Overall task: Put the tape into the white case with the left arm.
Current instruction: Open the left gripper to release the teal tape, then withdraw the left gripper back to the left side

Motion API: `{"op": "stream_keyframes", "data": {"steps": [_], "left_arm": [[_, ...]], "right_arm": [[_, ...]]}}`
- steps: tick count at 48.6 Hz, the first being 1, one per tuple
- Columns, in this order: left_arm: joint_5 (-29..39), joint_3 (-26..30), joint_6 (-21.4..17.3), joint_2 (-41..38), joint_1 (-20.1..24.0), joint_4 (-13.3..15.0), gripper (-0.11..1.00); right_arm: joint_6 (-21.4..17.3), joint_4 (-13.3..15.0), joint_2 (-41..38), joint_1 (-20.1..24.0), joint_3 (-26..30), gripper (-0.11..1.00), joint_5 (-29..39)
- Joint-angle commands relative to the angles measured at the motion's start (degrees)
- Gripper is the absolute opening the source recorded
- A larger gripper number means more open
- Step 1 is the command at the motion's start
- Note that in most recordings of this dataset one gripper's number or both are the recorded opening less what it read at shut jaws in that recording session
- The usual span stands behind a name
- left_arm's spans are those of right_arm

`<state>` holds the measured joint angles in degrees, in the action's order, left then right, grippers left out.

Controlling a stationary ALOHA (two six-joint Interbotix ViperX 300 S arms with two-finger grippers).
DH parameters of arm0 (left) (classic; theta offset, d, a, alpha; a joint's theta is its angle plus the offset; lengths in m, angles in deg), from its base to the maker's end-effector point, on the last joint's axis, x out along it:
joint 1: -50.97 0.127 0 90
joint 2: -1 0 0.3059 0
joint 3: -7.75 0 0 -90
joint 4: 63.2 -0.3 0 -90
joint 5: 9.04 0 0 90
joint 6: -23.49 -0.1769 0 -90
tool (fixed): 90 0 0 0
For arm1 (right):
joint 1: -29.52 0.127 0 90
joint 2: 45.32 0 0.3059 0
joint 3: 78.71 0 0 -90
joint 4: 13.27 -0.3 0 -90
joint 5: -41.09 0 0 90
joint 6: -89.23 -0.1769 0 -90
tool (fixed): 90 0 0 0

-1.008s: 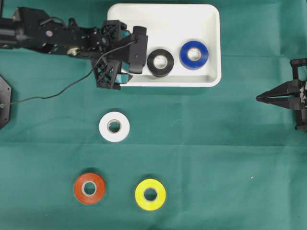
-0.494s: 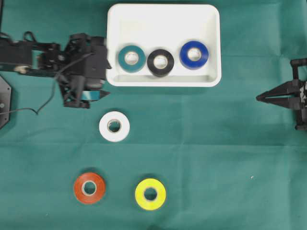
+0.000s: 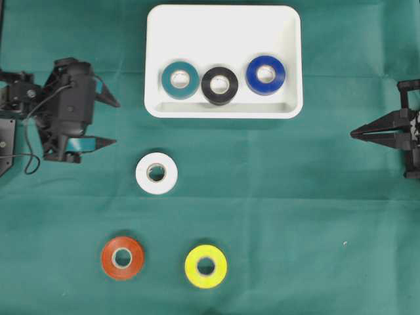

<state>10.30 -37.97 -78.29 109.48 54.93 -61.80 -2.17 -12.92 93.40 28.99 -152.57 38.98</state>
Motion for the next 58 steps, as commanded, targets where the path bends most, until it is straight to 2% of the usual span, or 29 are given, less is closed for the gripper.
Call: {"op": "stream_keyframes", "data": {"steps": [1, 21, 43, 58], "left_arm": [[0.2, -0.4, 0.1, 2.7, -0.5, 0.1, 0.82], [3.2, -6.4, 0.1, 13.4, -1.8, 0.1, 0.82], [3.1, -7.8, 0.1, 14.2, -2.1, 0.1, 0.81], [1.1, -7.9, 0.1, 12.9, -9.5, 0.2, 0.81]], "right_arm": [[-0.1, 0.0, -0.3, 0.0, 0.5, -0.09, -0.5], [-0.1, 0.0, 0.0, 0.0, 0.3, -0.09, -0.7], [-0.1, 0.0, 0.0, 0.0, 0.4, -0.09, -0.5], [-0.1, 0.0, 0.0, 0.0, 0.4, -0.09, -0.5]]}}
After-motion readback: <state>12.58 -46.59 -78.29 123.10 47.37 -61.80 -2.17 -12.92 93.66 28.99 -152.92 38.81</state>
